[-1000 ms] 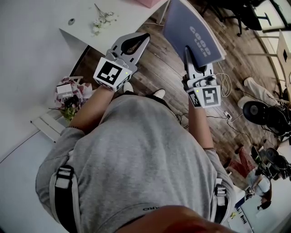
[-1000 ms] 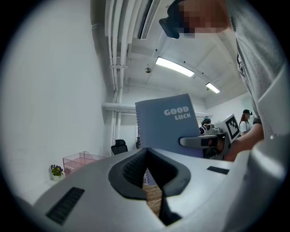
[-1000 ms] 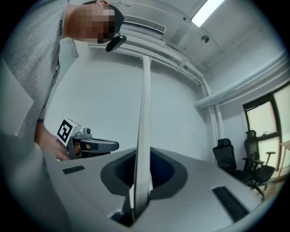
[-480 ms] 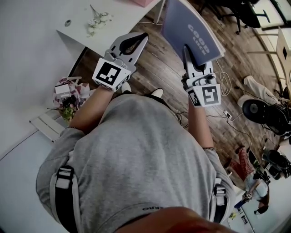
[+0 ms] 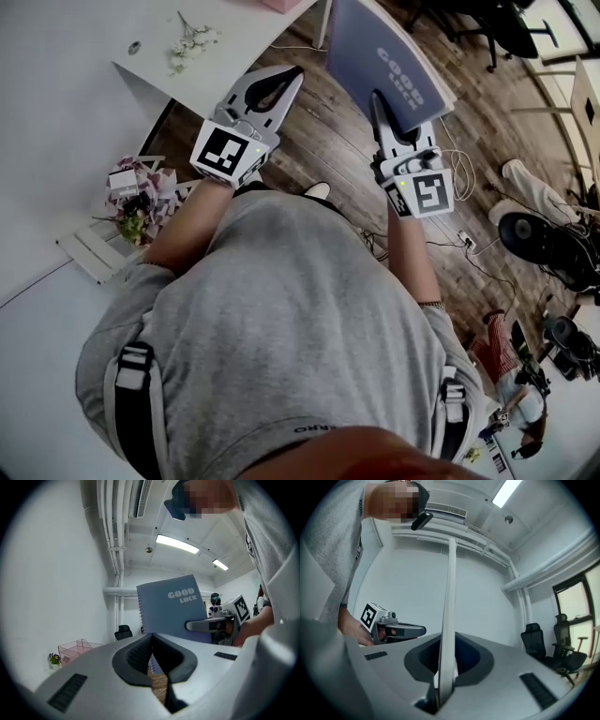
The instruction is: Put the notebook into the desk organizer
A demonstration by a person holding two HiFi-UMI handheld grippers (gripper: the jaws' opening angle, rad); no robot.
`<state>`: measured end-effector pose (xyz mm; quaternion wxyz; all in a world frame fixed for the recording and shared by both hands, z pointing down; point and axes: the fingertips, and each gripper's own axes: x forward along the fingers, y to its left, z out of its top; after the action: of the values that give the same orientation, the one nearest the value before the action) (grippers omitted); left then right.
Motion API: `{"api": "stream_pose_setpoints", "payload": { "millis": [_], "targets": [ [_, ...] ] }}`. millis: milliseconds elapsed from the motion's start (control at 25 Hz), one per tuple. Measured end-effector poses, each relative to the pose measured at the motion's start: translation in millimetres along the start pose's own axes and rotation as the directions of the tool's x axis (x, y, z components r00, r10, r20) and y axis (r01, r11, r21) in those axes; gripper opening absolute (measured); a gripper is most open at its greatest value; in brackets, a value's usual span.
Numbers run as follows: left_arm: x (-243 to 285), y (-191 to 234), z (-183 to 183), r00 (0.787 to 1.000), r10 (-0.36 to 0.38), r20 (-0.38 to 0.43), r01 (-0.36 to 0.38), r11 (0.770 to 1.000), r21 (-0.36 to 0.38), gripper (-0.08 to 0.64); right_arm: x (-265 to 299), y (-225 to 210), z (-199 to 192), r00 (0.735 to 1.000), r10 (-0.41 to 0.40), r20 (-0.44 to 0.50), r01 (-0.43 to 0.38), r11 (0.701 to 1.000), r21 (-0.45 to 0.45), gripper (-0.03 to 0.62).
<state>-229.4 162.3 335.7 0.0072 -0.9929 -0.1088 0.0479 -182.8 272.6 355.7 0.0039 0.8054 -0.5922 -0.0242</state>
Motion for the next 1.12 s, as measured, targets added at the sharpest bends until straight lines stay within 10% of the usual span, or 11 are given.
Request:
{"api": "stream_pose_setpoints", "payload": {
  "millis": [400, 1120],
  "targets": [
    [29, -14, -7, 1.0, 0.004, -0.026, -0.004, 1.0, -0.006, 0.02, -7, -26, -5, 0.999, 0.032, -0.002, -0.032, 0.999, 0.016, 0.038],
    [112, 89, -18, 1.0, 0.016, 0.003, -0.016, 1.0, -0.024, 0.02, 100, -91, -10, 0.998, 0.047, -0.036, -0.047, 0.999, -0.003, 0.04]
  ]
}}
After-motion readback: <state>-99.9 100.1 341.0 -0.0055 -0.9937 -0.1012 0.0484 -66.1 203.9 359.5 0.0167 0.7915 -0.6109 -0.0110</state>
